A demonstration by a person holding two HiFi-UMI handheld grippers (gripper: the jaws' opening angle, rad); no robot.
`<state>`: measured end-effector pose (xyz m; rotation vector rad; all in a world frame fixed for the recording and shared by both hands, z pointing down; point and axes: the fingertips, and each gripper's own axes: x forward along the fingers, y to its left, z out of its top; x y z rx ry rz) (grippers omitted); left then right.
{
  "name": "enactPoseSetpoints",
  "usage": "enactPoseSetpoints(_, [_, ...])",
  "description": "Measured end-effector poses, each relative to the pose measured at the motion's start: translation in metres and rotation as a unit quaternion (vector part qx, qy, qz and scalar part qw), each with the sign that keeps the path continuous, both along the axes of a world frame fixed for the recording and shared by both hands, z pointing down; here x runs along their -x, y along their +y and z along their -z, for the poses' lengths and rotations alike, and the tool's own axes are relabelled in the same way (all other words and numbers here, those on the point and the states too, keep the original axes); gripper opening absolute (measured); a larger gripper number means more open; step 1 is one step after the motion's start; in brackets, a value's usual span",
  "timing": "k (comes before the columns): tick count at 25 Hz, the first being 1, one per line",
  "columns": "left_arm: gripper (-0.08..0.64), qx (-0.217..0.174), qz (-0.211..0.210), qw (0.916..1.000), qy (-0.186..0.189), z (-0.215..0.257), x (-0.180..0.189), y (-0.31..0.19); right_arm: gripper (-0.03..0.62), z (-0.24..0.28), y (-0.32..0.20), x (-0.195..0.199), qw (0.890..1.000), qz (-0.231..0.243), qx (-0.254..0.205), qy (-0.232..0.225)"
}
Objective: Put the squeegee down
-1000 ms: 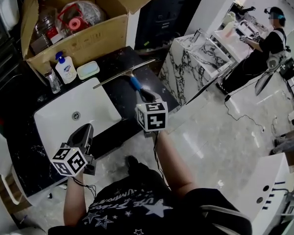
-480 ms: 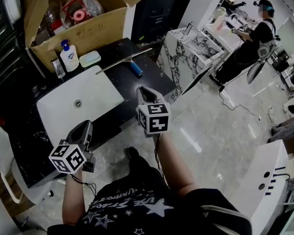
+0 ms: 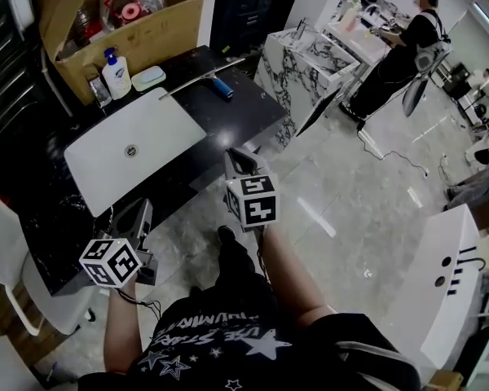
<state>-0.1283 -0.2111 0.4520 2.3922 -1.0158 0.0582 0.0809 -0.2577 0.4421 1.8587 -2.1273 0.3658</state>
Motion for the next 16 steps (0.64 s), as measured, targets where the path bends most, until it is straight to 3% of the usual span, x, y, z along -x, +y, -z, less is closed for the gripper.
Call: enactPoseSetpoints(16, [0.023, 0.016, -0.052, 0.9985, -0.002, -0.025, 0.047, 0.075, 0.057, -0.025, 0.096, 0.055, 1.000, -0.026, 0.007, -0.009])
